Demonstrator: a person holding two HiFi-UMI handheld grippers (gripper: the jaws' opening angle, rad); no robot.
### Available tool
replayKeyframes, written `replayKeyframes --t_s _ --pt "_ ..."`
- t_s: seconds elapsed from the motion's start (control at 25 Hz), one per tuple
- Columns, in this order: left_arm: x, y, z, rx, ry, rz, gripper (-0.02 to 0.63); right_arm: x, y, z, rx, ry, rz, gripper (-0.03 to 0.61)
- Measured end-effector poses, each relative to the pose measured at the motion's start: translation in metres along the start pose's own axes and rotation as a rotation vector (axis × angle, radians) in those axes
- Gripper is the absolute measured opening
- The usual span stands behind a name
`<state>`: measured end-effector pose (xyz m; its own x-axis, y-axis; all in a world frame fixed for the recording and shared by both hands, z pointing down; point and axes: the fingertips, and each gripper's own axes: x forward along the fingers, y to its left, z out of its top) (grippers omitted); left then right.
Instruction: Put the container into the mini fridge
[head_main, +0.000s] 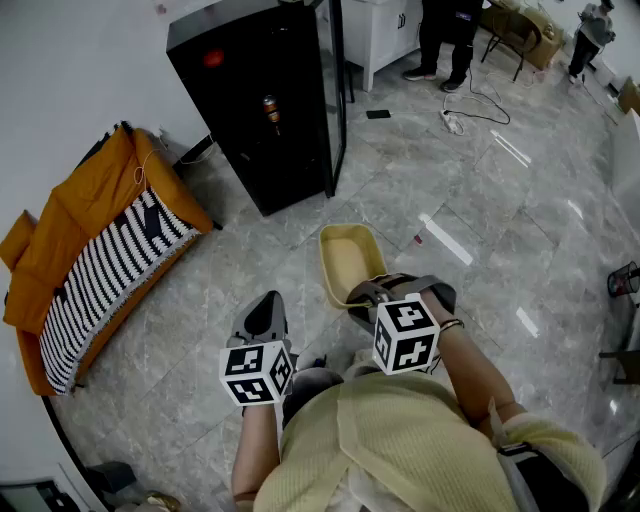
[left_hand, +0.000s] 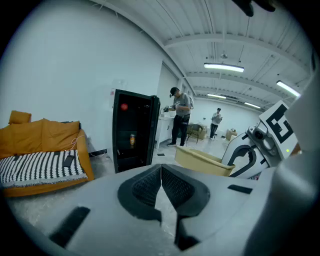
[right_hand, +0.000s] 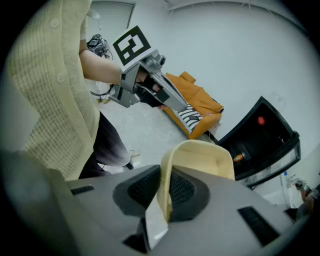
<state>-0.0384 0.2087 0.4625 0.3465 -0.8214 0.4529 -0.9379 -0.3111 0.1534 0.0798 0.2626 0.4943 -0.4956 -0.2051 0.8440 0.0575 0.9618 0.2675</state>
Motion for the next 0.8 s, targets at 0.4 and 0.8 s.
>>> replayKeyframes --t_s 0.4,0.8 --pt "0.003 -0.01 0.001 0.008 0.004 -0.004 0.023 -0.003 0.002 -0.007 -0.008 0.003 0.01 0.055" --pt "0.009 -0.013 -0.001 0.006 0.006 0.01 0.023 0.001 -0.002 -0.014 0.016 -0.016 0.026 0.055"
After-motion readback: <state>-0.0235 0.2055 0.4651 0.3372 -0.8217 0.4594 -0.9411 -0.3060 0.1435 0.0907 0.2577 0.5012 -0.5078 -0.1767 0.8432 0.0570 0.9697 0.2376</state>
